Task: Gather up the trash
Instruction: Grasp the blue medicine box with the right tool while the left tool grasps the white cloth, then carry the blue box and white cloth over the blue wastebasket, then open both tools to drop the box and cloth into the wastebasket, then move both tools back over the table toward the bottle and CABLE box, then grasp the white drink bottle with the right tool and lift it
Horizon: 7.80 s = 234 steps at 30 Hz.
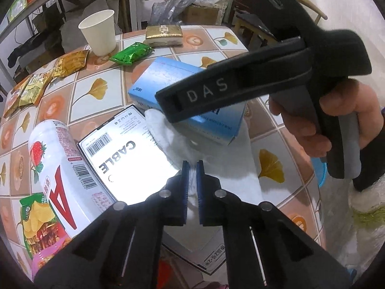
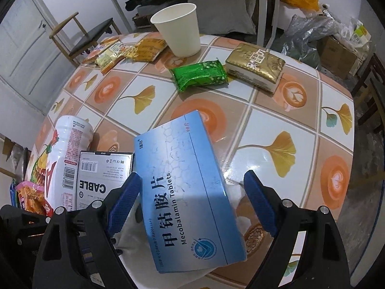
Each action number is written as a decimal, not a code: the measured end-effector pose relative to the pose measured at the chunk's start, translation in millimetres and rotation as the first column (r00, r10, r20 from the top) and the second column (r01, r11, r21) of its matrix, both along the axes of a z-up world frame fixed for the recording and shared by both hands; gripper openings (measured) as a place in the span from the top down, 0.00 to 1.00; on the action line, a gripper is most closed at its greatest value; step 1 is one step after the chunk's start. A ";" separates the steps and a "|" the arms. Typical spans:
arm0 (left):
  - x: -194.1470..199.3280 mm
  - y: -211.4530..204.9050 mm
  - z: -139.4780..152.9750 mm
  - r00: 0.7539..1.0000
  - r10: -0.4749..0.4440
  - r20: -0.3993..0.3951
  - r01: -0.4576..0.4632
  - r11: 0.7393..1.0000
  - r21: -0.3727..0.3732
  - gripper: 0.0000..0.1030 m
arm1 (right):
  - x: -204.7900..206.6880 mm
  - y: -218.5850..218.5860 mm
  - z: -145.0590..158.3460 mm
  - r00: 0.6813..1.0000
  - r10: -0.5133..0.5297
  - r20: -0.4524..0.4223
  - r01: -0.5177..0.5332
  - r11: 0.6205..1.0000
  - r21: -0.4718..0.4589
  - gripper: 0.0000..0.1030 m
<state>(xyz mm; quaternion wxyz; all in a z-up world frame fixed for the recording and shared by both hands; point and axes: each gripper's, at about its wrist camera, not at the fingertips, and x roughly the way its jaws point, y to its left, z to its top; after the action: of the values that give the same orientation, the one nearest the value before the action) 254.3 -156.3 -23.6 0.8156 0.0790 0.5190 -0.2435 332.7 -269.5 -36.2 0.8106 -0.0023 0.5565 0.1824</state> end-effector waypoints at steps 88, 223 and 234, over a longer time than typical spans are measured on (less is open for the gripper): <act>-117.0 -99.5 122.6 0.947 -0.205 0.247 0.272 0.920 -0.282 0.96 | -253.3 -231.6 117.0 0.799 -0.564 0.207 0.516 0.821 0.244 0.31; -76.2 192.4 21.0 0.939 0.305 0.159 -0.289 0.950 -0.115 0.20 | -89.1 142.3 21.5 0.999 -0.029 -0.021 0.030 0.997 0.065 0.35; -77.7 198.8 20.2 0.932 0.326 0.156 -0.312 0.944 -0.112 0.20 | -85.5 134.7 17.3 0.998 -0.046 -0.031 0.049 0.994 0.101 0.43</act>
<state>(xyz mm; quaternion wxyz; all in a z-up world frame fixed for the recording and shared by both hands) 176.6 42.5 -3.4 0.8886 -0.0205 0.4417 -0.1220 247.1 -134.8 -18.9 0.8057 0.0548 0.5578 0.1914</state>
